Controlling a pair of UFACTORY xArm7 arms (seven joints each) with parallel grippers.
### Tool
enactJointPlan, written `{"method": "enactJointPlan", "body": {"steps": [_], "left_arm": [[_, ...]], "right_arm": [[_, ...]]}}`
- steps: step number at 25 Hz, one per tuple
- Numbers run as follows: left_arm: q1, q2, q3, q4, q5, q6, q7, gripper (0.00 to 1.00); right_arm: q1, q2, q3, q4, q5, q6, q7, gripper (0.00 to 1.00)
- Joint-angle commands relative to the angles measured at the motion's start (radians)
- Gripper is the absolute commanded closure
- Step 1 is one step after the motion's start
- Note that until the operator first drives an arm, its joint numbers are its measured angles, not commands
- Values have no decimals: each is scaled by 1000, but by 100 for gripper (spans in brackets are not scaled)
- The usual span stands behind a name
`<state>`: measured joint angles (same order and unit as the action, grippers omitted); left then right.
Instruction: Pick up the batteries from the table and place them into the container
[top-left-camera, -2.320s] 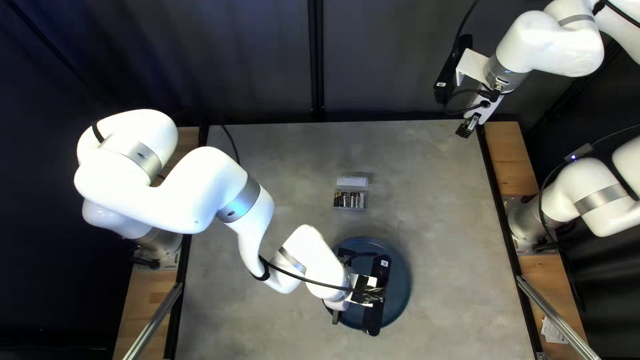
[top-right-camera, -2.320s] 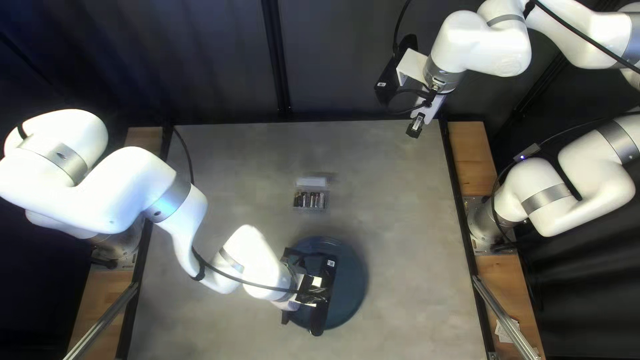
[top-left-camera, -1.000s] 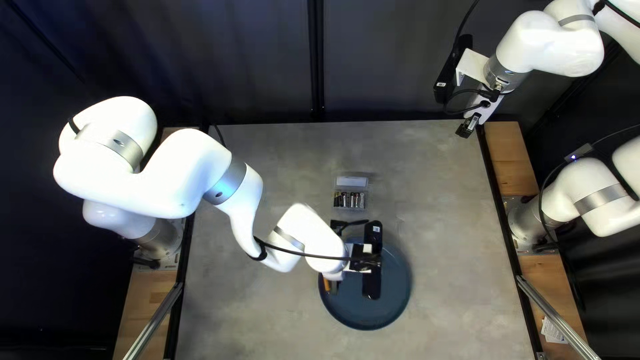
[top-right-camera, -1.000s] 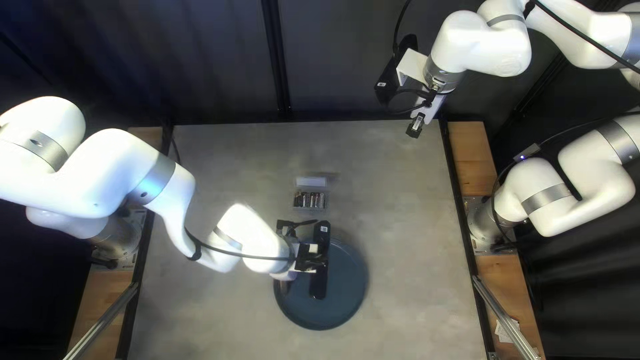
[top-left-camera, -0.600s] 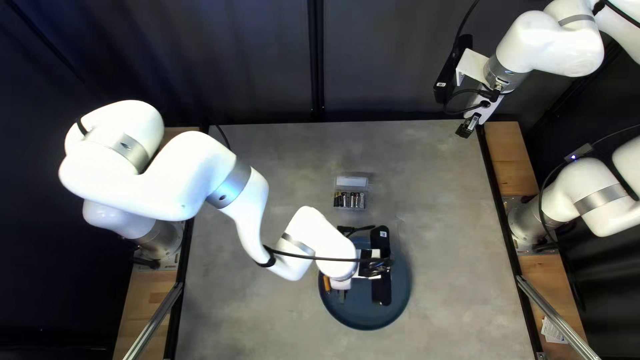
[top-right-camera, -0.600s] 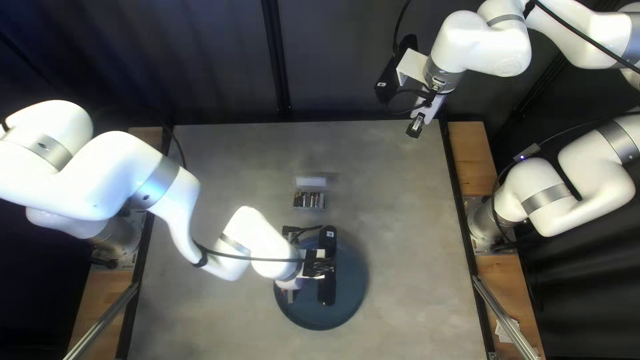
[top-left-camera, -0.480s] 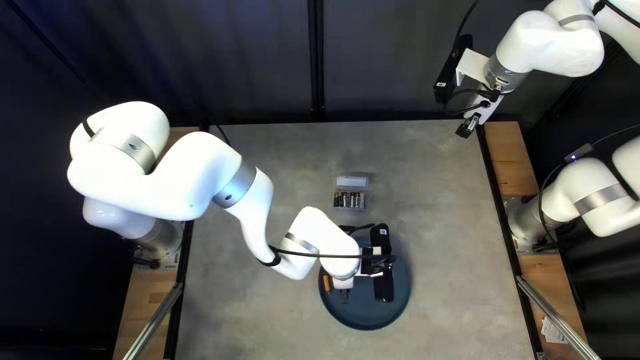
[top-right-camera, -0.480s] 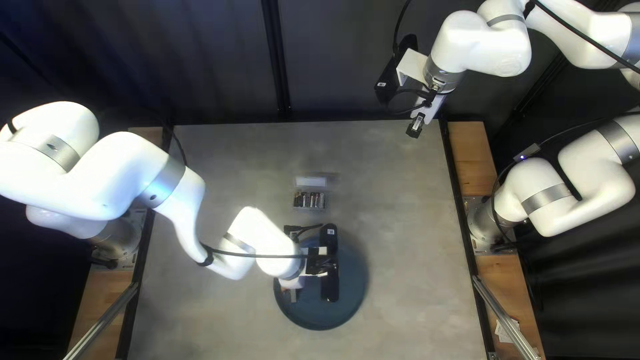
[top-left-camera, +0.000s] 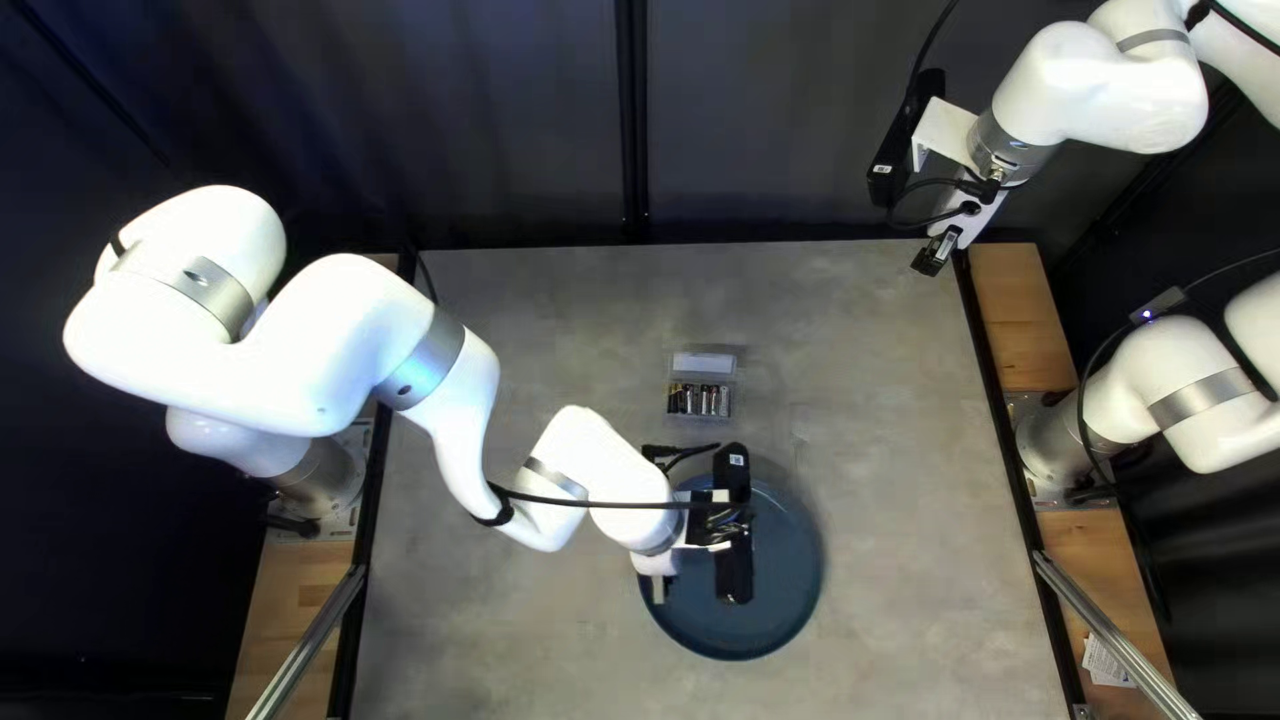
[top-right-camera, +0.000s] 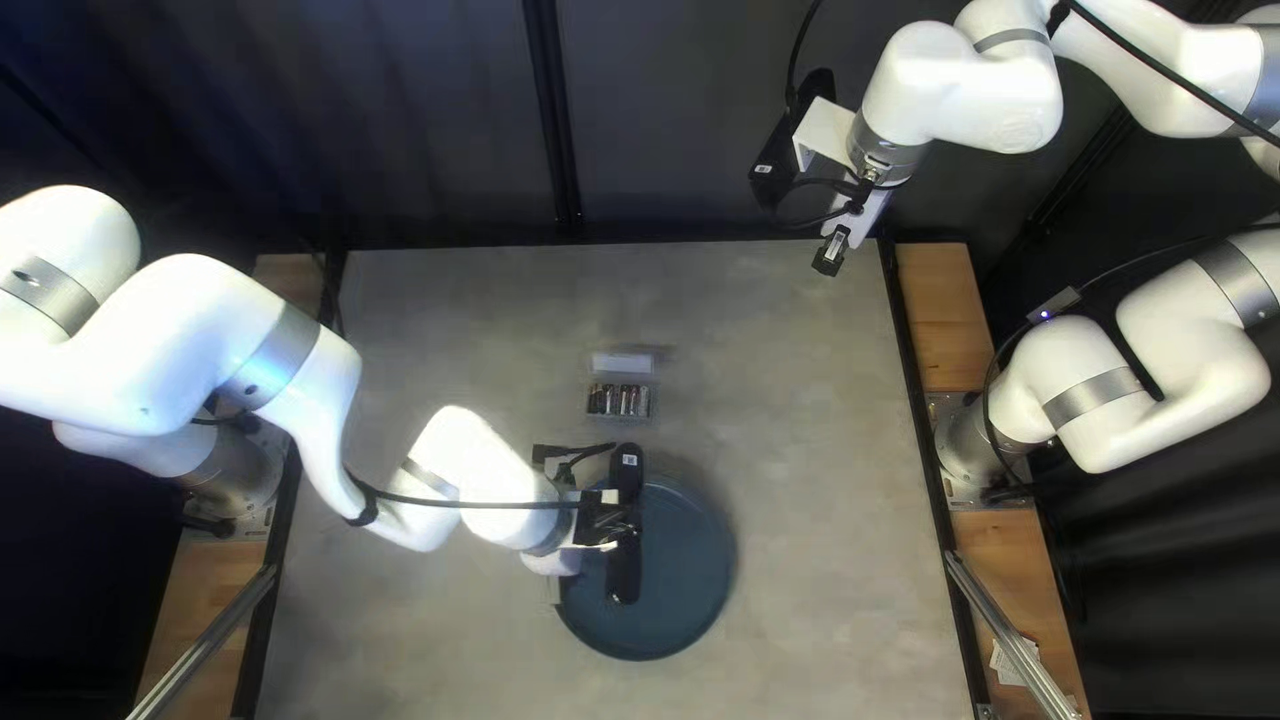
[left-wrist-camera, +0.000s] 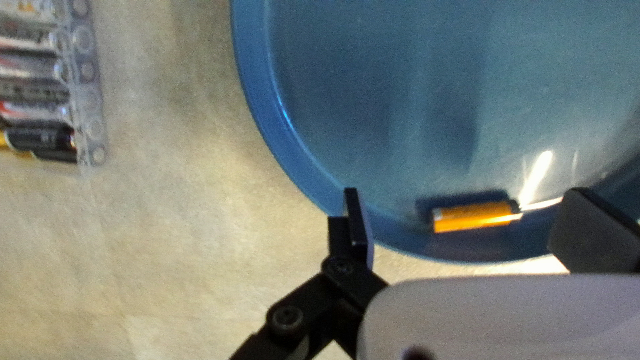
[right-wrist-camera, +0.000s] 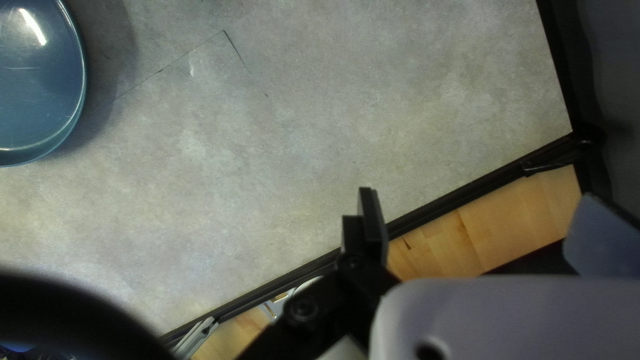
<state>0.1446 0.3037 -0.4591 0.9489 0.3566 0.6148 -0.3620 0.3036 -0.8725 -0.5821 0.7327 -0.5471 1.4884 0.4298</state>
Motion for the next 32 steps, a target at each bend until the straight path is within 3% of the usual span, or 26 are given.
{"method": "enactJointPlan", "body": {"steps": [1, 8, 14, 29, 32], "left_arm": [[-15, -8, -49, -9, -13, 28, 77, 0], [-67, 47, -88, 53, 8, 67, 122, 0], [-22, -2, -124, -11, -25, 7, 232, 0], [-22, -2, -124, -11, -25, 7, 232, 0], [-3, -5, -123, -43, -43, -42, 229, 0]], "right_arm": [[0, 0, 0, 0, 0, 0, 0, 0], [0, 0, 0, 0, 0, 0, 0, 0], [0, 0, 0, 0, 0, 0, 0, 0], [0, 0, 0, 0, 0, 0, 0, 0], [0, 0, 0, 0, 0, 0, 0, 0]]}}
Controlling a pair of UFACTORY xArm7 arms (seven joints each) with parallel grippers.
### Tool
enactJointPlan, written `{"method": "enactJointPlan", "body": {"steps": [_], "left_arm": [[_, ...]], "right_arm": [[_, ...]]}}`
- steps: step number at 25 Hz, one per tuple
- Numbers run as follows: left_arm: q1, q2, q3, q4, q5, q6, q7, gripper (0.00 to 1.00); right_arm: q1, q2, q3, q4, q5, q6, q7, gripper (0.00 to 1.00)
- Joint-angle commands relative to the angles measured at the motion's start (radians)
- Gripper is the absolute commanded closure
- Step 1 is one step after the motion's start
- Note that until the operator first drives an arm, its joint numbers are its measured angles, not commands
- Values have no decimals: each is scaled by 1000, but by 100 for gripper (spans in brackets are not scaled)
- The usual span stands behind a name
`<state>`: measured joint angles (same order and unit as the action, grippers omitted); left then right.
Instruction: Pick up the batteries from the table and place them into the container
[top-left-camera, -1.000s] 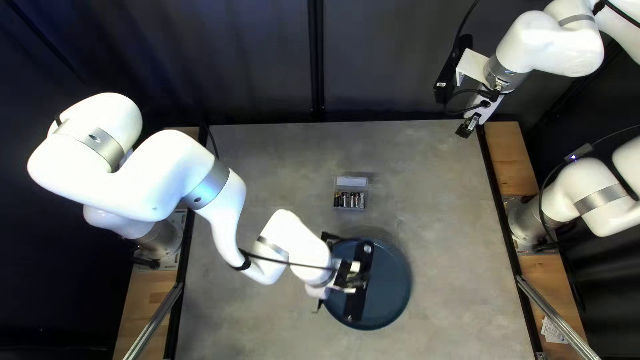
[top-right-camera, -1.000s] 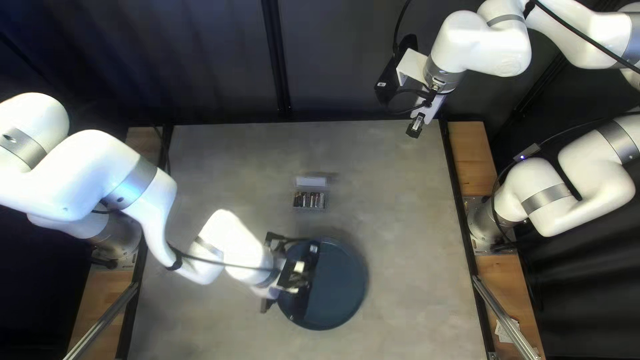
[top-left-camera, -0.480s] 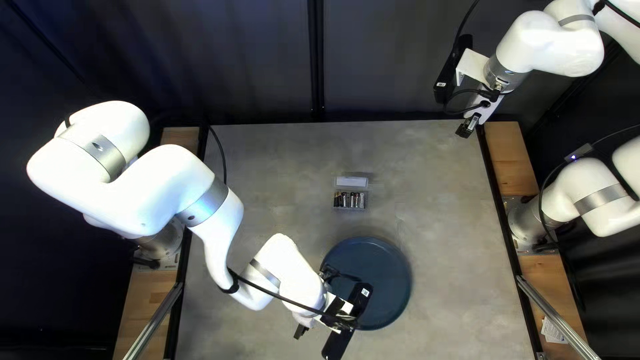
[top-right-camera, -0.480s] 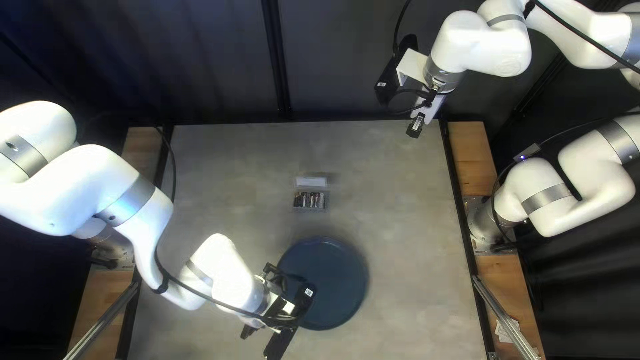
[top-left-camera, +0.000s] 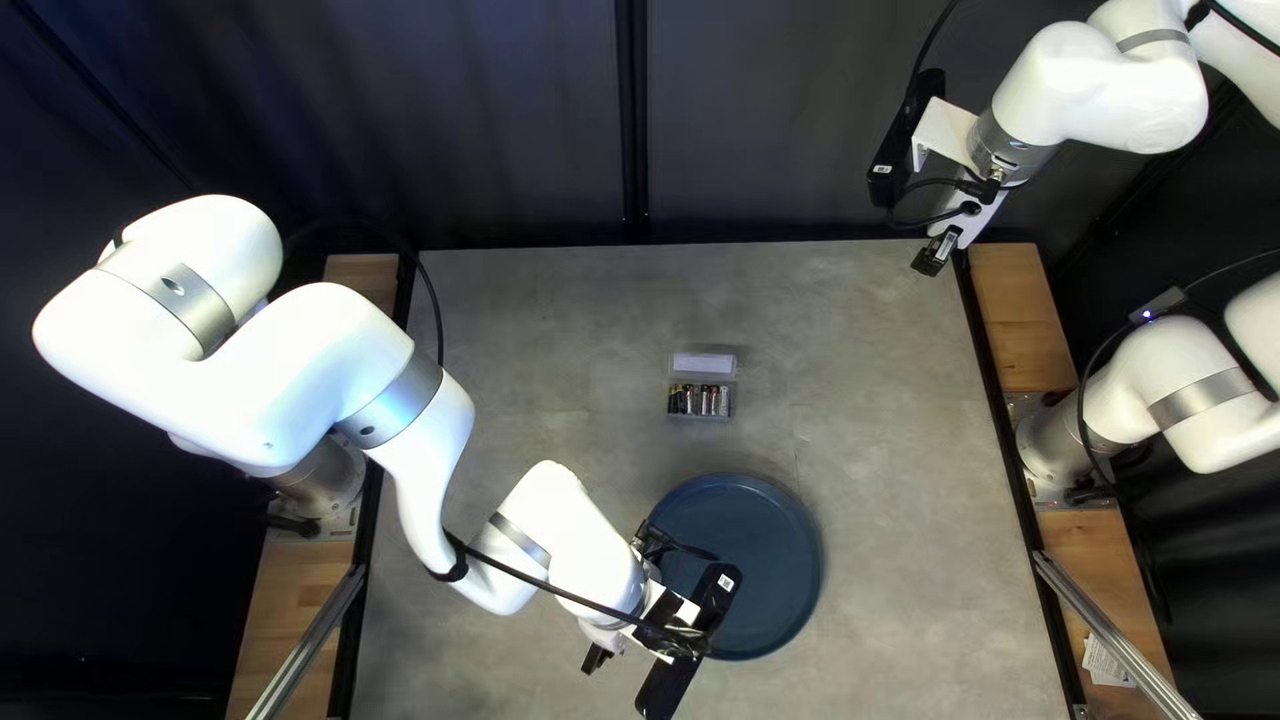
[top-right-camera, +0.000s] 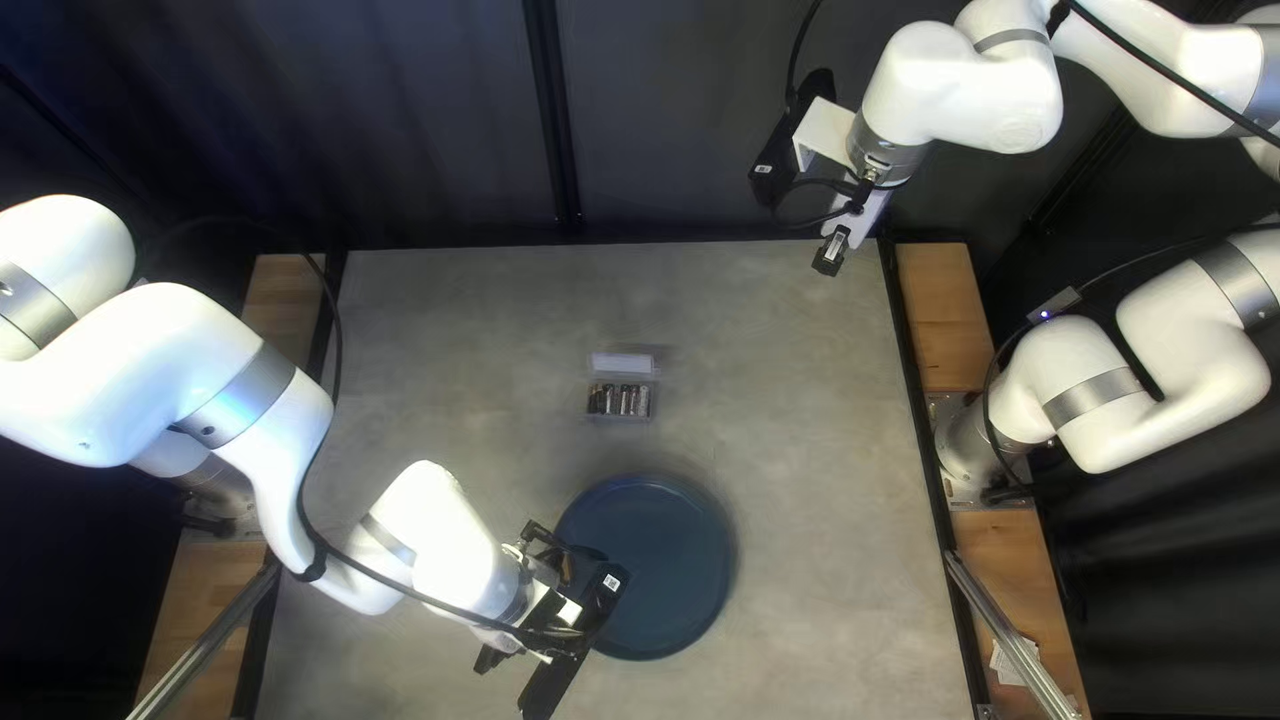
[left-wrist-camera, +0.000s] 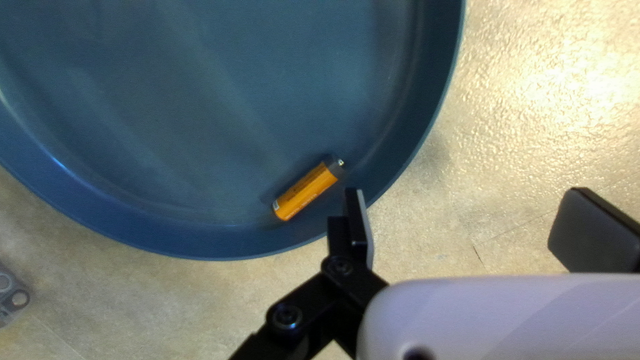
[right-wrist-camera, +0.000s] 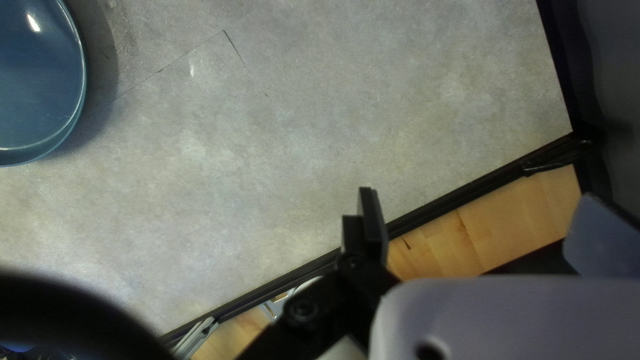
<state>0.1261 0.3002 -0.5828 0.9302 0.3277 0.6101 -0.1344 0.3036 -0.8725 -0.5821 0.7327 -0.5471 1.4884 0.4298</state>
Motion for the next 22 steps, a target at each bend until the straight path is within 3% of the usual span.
{"method": "enactJointPlan", "body": {"steps": [1, 7, 10, 14, 17, 22], "left_arm": [[19, 1, -6, -16, -19, -33, 21, 0], [-7, 102, -62, 179, -17, 119, 206, 0], [-9, 141, -75, 224, 3, 150, 300, 0], [-1, 169, -70, 222, 25, 144, 362, 3], [-9, 140, -59, 169, 61, 117, 347, 2], [-33, 139, -39, 165, 116, 115, 332, 0]], "right_arm": [[0, 0, 0, 0, 0, 0, 0, 0], [0, 0, 0, 0, 0, 0, 0, 0], [0, 0, 0, 0, 0, 0, 0, 0], [0, 0, 0, 0, 0, 0, 0, 0], [0, 0, 0, 0, 0, 0, 0, 0], [0, 0, 0, 0, 0, 0, 0, 0]]}}
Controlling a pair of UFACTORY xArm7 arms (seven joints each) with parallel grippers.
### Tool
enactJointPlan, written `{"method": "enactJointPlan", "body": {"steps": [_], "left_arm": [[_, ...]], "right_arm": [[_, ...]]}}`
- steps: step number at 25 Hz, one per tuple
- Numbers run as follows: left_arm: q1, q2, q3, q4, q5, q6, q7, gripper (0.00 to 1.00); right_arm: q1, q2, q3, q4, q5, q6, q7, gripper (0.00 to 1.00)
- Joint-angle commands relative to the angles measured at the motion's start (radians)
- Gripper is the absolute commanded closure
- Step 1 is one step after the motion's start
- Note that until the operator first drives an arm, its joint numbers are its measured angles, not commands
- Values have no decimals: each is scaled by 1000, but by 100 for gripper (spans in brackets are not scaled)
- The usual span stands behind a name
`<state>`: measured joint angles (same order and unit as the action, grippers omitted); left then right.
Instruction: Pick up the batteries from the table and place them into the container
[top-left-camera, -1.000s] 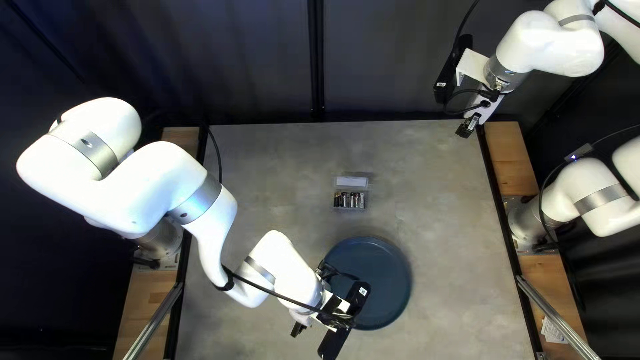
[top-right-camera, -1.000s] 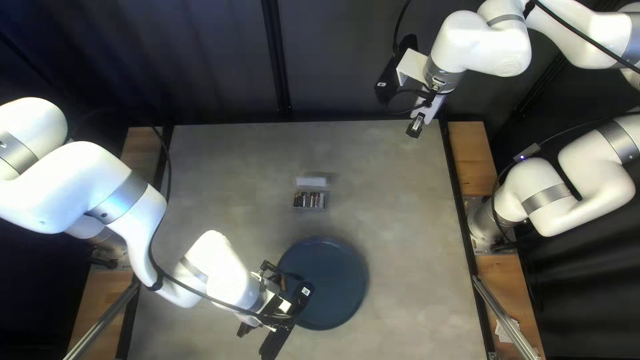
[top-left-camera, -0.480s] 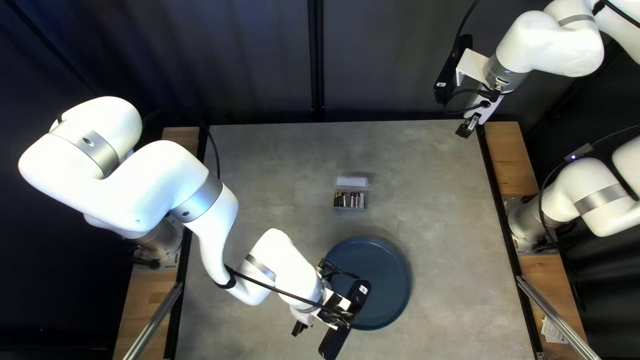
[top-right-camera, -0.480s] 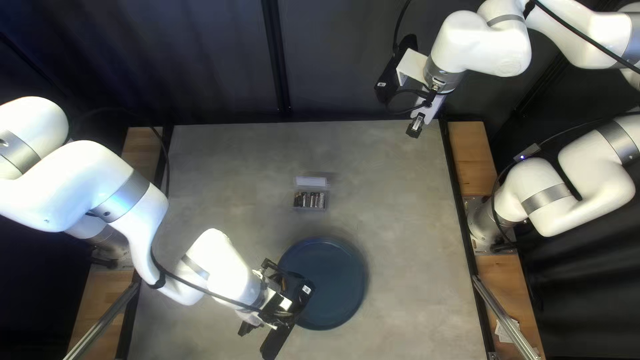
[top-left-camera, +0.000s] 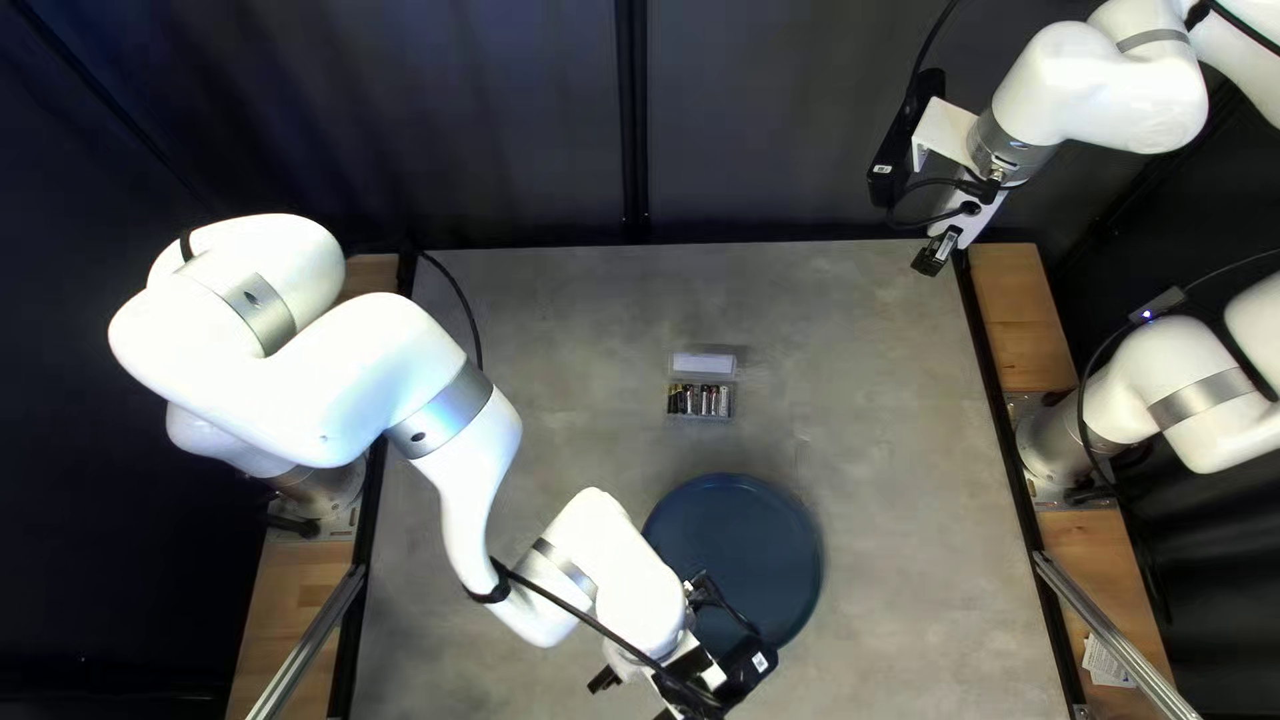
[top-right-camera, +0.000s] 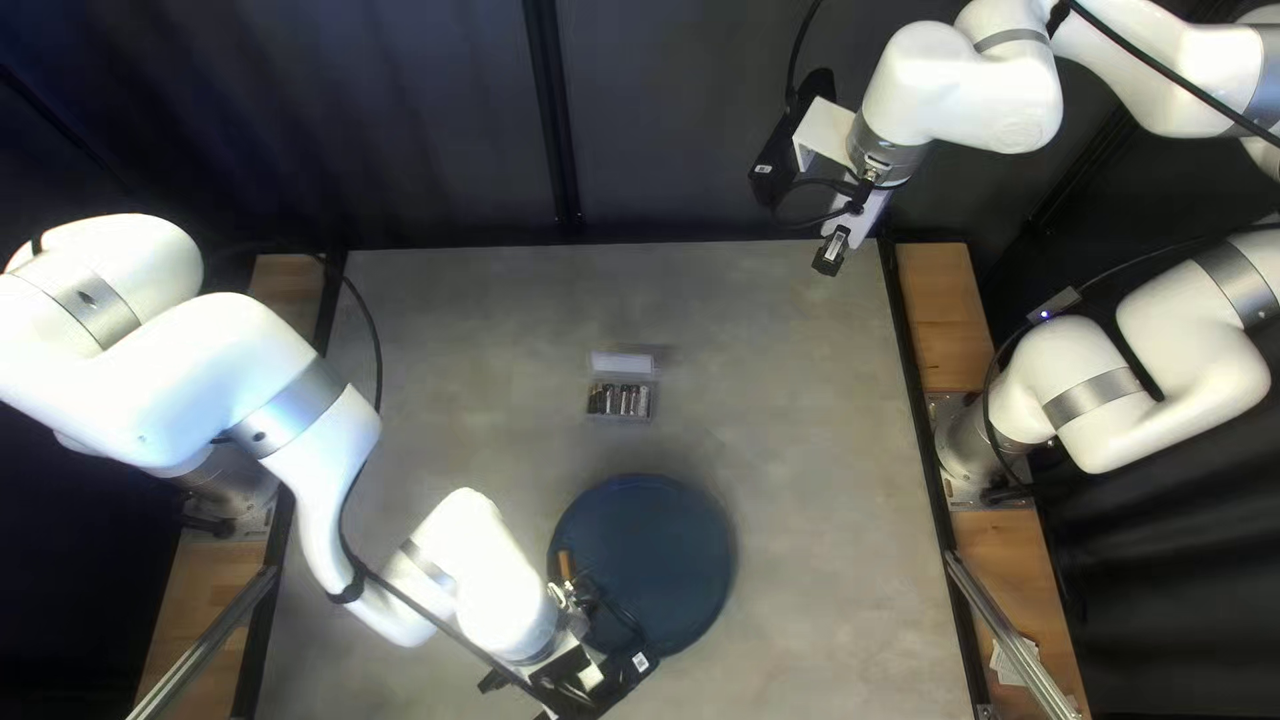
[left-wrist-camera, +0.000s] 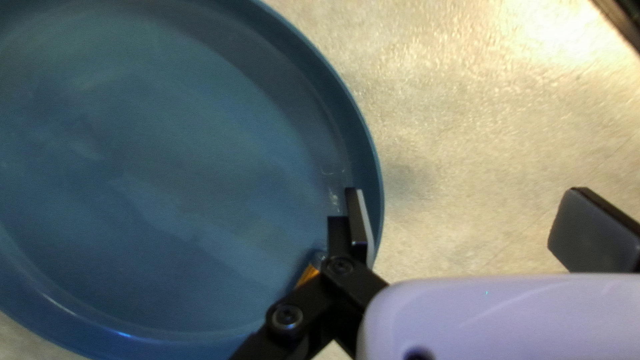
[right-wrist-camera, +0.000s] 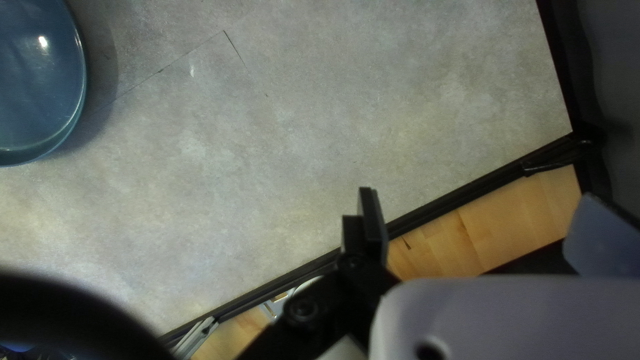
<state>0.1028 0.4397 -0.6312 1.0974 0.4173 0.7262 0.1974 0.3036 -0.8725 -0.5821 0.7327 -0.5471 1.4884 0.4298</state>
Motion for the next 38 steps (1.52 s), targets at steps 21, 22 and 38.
{"method": "enactJointPlan", "body": {"steps": [21, 22, 38], "left_arm": [[24, 39, 33, -25, 41, -79, 28, 100], [23, 34, 31, -23, 42, -73, 28, 100], [38, 17, 6, 73, -46, 102, 65, 100]], "right_arm": [[0, 0, 0, 0, 0, 0, 0, 0], [0, 0, 0, 0, 0, 0, 0, 0], [0, 0, 0, 0, 0, 0, 0, 0]]}}
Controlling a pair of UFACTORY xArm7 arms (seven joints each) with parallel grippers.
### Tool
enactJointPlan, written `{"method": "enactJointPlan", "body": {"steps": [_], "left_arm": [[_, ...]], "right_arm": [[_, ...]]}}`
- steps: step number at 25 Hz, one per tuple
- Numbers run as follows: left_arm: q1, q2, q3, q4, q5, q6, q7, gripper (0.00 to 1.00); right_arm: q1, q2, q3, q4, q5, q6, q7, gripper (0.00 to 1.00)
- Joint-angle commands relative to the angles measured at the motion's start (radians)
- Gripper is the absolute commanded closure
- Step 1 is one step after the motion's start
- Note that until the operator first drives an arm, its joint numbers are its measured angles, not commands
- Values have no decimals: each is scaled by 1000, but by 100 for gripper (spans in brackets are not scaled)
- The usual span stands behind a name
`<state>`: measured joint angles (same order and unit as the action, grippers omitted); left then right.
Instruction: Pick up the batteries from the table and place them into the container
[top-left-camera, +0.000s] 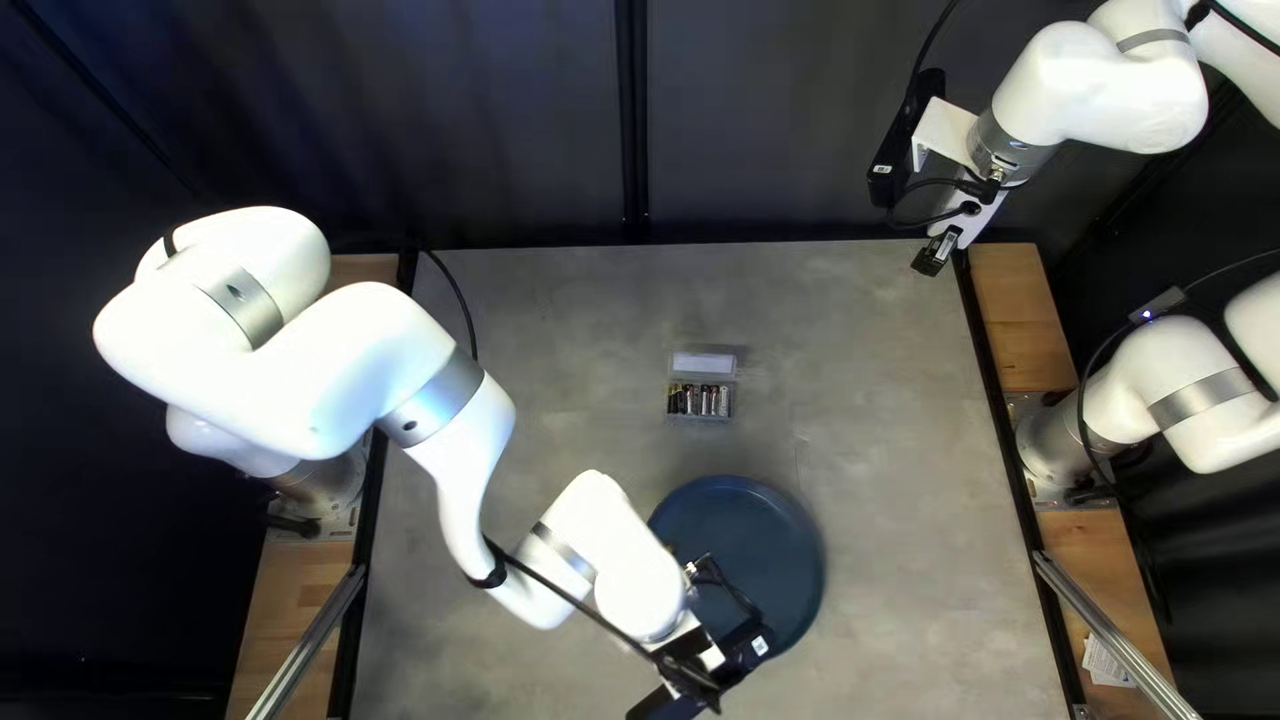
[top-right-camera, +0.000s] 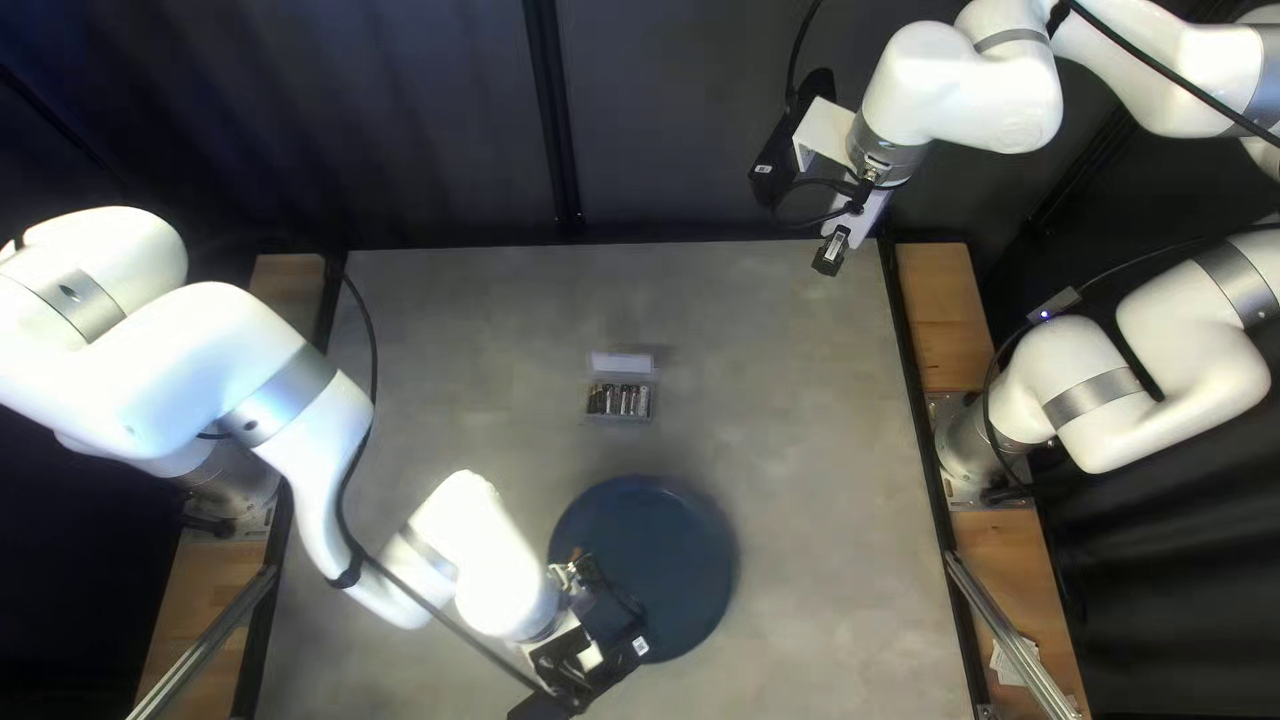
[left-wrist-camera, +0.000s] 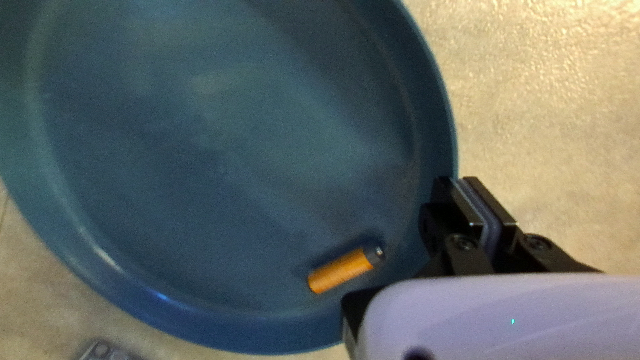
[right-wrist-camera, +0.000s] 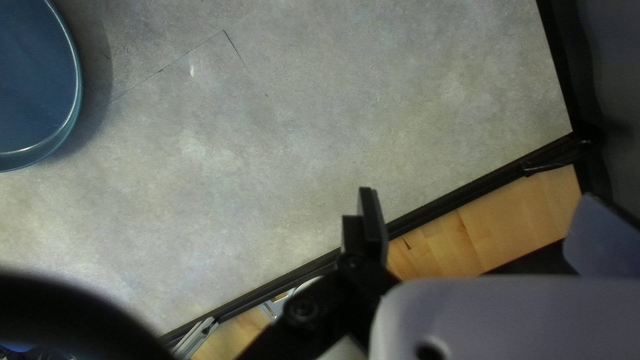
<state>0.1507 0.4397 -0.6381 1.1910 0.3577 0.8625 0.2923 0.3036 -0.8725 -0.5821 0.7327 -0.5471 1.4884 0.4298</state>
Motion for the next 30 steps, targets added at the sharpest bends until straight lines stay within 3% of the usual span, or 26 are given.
{"method": "enactJointPlan", "body": {"steps": [1, 5, 6, 7, 8, 16, 22, 26, 30], "left_arm": [[-14, 22, 19, -31, 23, -53, -43, 100], [-55, 20, 58, -90, 89, -149, -143, 100], [-62, 15, 62, -98, 101, -160, -159, 96], [-73, 5, 66, -106, 115, -169, -179, 7], [-83, -10, 67, -114, 129, -174, -200, 0], [-73, -47, 38, -85, 94, -124, -163, 0], [-66, -15, 47, 2, 93, -64, -115, 0], [8, -21, 28, -2, 59, -75, 40, 0], [139, -25, -41, -3, -47, -79, 346, 0]], "right_arm": [[0, 0, 0, 0, 0, 0, 0, 0], [0, 0, 0, 0, 0, 0, 0, 0], [0, 0, 0, 0, 0, 0, 0, 0], [0, 0, 0, 0, 0, 0, 0, 0], [0, 0, 0, 0, 0, 0, 0, 0], [0, 0, 0, 0, 0, 0, 0, 0], [0, 0, 0, 0, 0, 0, 0, 0], [0, 0, 0, 0, 0, 0, 0, 0], [0, 0, 0, 0, 0, 0, 0, 0]]}}
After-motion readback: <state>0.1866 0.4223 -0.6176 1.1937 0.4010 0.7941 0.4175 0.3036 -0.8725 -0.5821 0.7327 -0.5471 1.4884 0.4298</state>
